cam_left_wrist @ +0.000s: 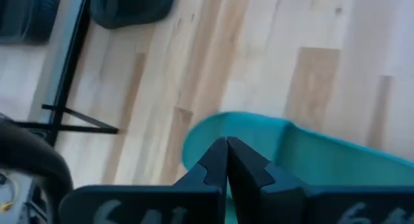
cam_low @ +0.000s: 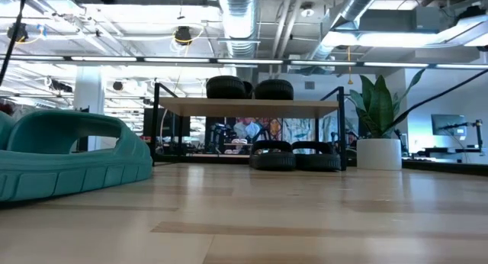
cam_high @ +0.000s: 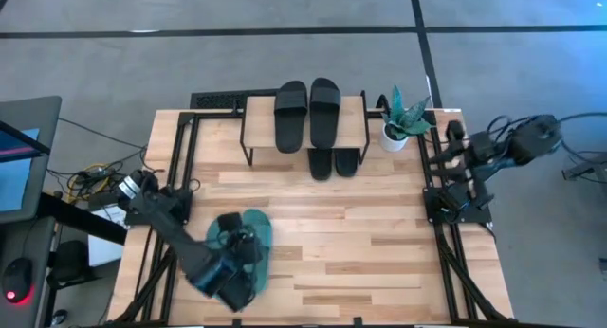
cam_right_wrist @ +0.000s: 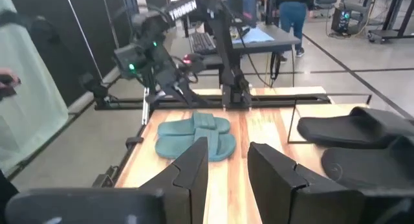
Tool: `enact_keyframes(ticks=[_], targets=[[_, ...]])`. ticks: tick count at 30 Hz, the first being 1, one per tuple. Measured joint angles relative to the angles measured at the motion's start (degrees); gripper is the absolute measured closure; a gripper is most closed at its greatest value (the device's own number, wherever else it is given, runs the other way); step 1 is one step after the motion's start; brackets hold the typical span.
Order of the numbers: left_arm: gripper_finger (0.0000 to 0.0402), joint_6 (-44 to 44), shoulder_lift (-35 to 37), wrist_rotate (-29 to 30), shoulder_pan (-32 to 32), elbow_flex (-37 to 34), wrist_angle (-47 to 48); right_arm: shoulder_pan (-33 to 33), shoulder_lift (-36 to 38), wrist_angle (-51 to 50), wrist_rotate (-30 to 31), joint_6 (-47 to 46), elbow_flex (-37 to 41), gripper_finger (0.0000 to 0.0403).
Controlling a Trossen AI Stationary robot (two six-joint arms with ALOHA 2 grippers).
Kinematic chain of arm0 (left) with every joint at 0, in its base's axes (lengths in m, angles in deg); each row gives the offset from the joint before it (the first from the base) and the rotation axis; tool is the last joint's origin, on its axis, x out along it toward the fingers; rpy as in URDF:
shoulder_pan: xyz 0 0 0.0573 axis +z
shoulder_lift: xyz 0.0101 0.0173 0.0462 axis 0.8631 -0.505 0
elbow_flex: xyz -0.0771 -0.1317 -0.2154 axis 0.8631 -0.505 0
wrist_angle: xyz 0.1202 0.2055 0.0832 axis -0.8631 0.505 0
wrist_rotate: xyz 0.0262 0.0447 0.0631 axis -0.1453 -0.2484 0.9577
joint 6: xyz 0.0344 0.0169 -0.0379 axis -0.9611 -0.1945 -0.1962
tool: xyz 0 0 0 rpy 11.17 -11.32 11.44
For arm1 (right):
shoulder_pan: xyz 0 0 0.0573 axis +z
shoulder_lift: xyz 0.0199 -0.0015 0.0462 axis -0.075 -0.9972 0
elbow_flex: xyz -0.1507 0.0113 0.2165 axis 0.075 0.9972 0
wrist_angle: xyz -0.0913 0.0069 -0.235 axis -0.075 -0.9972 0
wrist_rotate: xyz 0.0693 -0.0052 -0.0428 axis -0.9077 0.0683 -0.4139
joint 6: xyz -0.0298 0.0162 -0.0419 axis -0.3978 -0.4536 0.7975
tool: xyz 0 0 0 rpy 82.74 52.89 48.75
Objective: Pick and place slides into the shelf
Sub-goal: Put the right green slide under the shelf
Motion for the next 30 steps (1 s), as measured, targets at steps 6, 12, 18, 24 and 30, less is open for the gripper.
enact_keyframes(ticks=[6, 12, 18, 24, 30], targets=[[0.0401, 13.1, -0.1, -0.3, -7.2, -0.3, 6.4, -0.4, -2.7, 11.5, 2.5, 0.2, 7.4, 0.0305], [0.0401, 21.0, 0.1, -8.3, -13.8, -6.9, 5.9, -2.7, -10.4, 23.8, 2.6, 0.3, 9.7, 0.0305], [0.0401, 33.8, 0.0, -8.1, -18.4, -12.1, 5.6, -7.4, -22.8, 32.4, 2.5, 1.7, 9.9, 0.0305], [0.0401, 38.4, 0.0, -8.1, -21.2, -17.7, 5.0, -12.6, -34.8, 43.6, -2.5, 1.7, 9.9, 0.0305], [0.0377, 36.9, 0.0, -7.5, -21.8, -21.8, 1.1, -16.7, -41.7, 52.1, -9.9, 0.3, 9.9, 0.0305]])
